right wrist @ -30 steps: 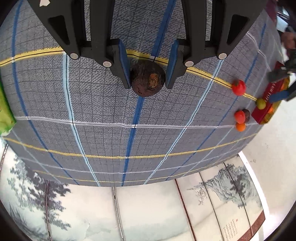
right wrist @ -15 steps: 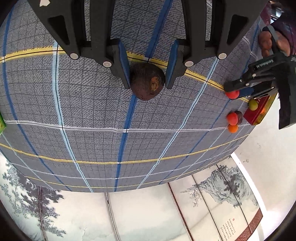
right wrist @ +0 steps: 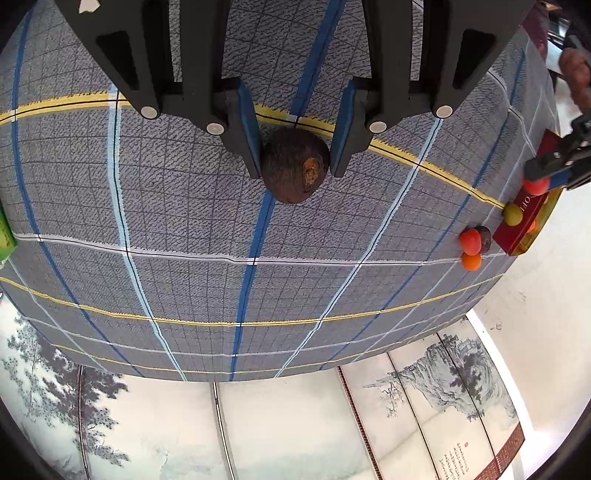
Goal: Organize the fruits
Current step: 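Grasp a brown fruit with the right gripper while the left grasps a red tomato, then carry the red tomato into the tin and open the left gripper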
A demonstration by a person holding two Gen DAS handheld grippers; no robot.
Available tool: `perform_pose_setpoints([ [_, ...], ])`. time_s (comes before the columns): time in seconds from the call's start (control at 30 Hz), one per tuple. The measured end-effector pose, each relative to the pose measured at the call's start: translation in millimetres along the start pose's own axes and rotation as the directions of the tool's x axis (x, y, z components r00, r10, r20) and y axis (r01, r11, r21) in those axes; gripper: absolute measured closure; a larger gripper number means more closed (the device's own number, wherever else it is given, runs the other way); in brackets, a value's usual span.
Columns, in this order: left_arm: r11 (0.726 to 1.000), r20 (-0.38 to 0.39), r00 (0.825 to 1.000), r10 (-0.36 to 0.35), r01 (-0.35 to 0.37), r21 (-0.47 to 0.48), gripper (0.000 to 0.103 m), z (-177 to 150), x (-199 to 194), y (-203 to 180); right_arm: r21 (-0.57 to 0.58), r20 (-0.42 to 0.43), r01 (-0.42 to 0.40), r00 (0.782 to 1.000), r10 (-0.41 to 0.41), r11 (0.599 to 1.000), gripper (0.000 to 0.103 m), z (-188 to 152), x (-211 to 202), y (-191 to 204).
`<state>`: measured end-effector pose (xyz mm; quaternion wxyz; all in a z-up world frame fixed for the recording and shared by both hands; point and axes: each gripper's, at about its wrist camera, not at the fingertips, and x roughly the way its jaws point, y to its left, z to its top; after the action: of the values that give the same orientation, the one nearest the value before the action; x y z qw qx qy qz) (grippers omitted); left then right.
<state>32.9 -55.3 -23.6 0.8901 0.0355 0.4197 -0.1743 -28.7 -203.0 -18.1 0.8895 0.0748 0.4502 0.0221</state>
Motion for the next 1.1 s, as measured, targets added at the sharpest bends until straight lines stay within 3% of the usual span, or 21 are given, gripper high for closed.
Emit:
perform_pose_setpoints([
  [0.47, 0.981, 0.068, 0.981, 0.181, -0.175, -0.086, 0.070, -21.3, -52.5, 69.8, -0.044, -0.006, 0.057, 0.998, -0.058, 0.997, 0.070, -0.7, 0.5, 9.5],
  [0.8, 0.943, 0.042, 0.953, 0.300, -0.290, -0.164, 0.070, -45.4, -61.3, 129.7, -0.071, -0.009, 0.091, 0.996, -0.092, 0.993, 0.070, -0.9, 1.4, 15.3],
  [1.1, 0.912, 0.016, 0.928, 0.373, -0.363, -0.192, 0.070, -59.5, -57.5, 161.1, -0.084, -0.010, 0.106, 0.994, -0.107, 0.991, 0.069, -0.3, 1.8, 17.4],
])
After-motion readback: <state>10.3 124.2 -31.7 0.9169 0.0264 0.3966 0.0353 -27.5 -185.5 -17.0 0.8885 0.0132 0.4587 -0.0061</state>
